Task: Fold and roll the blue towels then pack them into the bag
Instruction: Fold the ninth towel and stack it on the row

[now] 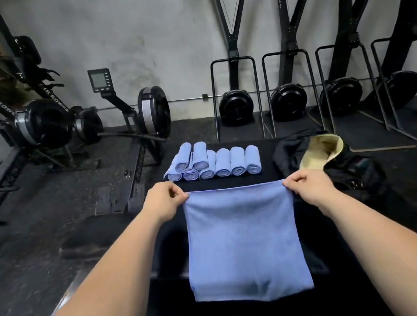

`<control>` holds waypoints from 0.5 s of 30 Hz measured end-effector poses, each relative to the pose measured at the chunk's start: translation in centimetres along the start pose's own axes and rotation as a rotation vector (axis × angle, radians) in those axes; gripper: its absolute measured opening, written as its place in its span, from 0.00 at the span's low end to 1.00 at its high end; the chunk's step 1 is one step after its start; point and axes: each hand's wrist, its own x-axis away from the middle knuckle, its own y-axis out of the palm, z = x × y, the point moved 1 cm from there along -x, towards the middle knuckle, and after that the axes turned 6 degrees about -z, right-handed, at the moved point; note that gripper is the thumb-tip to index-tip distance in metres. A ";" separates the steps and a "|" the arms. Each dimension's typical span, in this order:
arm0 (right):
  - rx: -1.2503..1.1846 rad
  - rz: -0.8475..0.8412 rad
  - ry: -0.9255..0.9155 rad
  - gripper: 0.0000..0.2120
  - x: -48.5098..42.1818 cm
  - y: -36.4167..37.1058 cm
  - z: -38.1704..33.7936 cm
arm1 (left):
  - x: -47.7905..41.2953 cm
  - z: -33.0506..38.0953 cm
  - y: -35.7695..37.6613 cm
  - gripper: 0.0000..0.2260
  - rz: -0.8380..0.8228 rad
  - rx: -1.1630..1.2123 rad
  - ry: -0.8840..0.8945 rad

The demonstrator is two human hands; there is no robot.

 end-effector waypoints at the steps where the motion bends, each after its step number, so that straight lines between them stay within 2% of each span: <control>1: 0.018 0.008 0.015 0.06 -0.1 0.9 0.8 | 0.3 -0.5 0.8 0.09 0.021 0.001 -0.026; 4: -0.084 0.017 0.080 0.06 -0.5 2.7 2.1 | 0.2 -1.4 2.6 0.08 0.036 0.084 -0.090; 6: -0.203 0.036 0.096 0.05 -1.0 3.5 2.4 | -0.3 -1.5 3.4 0.07 0.028 0.248 -0.126; 9: -0.338 0.097 0.069 0.05 -2.2 4.5 2.1 | -1.5 -1.4 4.2 0.04 0.104 0.501 -0.155; 12: -0.368 0.084 0.028 0.04 -3.7 5.4 2.2 | -3.2 -1.0 5.2 0.02 0.155 0.594 -0.124; 13: -0.312 0.031 0.018 0.08 -4.3 5.7 2.5 | -3.6 -0.8 5.7 0.06 0.116 0.568 -0.107; 15: -0.128 -0.119 0.002 0.21 -4.4 6.3 3.1 | -3.8 -0.8 7.0 0.21 -0.046 0.357 -0.084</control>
